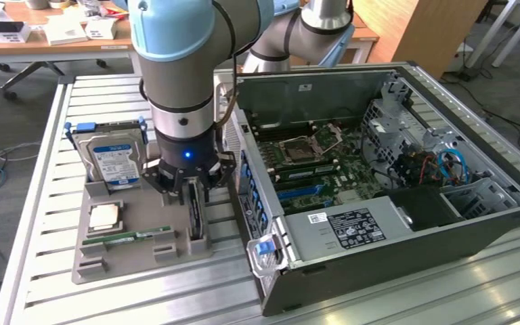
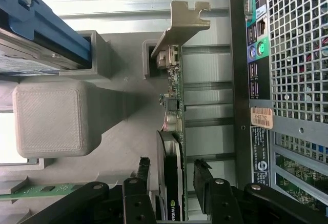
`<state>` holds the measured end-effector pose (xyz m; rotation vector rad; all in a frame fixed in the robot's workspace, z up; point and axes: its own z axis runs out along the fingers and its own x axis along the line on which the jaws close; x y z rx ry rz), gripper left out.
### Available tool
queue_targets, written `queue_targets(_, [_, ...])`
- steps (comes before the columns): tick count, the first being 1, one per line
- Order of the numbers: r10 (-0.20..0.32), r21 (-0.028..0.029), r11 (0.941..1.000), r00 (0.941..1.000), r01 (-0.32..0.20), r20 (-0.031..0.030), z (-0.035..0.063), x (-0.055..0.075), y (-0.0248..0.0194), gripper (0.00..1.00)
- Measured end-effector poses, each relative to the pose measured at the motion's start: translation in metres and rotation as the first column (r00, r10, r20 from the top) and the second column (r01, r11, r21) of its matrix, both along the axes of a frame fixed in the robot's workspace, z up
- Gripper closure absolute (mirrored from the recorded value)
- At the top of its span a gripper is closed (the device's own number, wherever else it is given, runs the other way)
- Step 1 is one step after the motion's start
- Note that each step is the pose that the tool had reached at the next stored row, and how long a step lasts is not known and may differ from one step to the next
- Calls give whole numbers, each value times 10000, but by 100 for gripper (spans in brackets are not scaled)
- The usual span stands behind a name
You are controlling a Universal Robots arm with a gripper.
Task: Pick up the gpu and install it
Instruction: 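Pick up the gpu and move the gpu toward the slot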
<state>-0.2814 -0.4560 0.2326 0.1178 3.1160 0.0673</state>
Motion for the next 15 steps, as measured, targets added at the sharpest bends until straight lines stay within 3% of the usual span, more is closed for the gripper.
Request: queue_targets(15, [0, 0, 10000, 10000, 0, 0, -24, 0, 0, 53])
